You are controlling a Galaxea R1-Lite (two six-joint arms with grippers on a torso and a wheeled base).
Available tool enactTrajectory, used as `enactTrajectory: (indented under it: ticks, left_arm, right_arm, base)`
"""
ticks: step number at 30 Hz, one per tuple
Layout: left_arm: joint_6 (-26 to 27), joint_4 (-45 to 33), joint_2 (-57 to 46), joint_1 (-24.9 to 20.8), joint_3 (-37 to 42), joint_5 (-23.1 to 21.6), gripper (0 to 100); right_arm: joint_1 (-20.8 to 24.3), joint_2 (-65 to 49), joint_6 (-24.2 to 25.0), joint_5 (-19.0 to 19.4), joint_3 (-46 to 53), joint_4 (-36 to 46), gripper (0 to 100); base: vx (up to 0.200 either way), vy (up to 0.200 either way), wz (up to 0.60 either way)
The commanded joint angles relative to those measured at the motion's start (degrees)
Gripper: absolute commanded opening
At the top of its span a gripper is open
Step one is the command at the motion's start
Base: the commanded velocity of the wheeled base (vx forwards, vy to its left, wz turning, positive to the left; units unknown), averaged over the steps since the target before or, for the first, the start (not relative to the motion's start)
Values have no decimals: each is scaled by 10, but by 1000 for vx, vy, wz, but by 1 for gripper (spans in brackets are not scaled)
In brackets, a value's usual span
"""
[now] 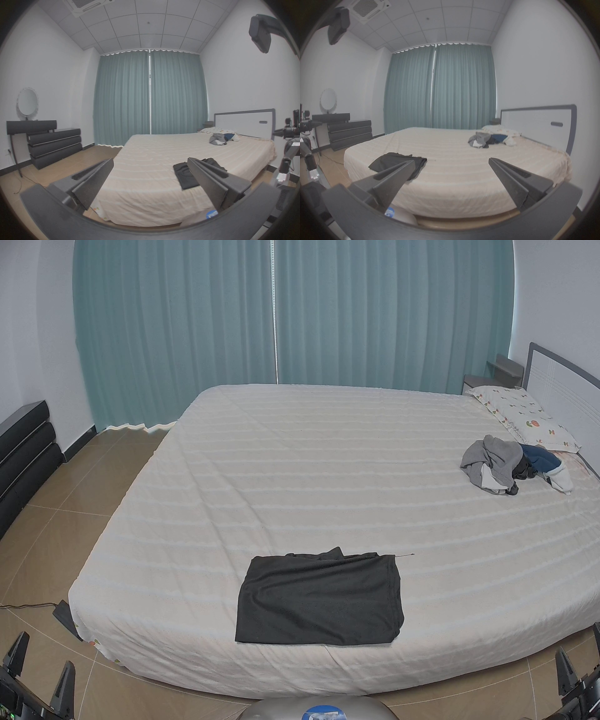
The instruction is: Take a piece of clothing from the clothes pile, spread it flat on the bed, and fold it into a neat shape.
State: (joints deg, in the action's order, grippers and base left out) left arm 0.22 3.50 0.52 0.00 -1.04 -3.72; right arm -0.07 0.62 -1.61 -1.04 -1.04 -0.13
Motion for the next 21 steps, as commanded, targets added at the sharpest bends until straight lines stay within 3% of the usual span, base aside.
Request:
enactTrajectory:
  ticks: [1, 7, 12, 21]
  left_arm:
    - [-7, -2, -1, 0, 9, -30, 100]
    - [-10, -3, -1, 0, 8, -24, 100]
    - [-10, -47, -3, 0, 7, 55, 100]
    - [-4, -34, -3, 0, 9, 44, 100]
  right_arm:
    - [1, -5, 16, -4, 10, 4, 100]
    - [1, -5, 22, -5, 10, -2, 100]
    - [1, -5, 17, -2, 10, -2, 100]
    - [1, -5, 17, -1, 10, -1, 100]
  base:
    - [0, 0, 0]
    - [0, 0, 0]
    - [0, 0, 0]
    - [0, 0, 0]
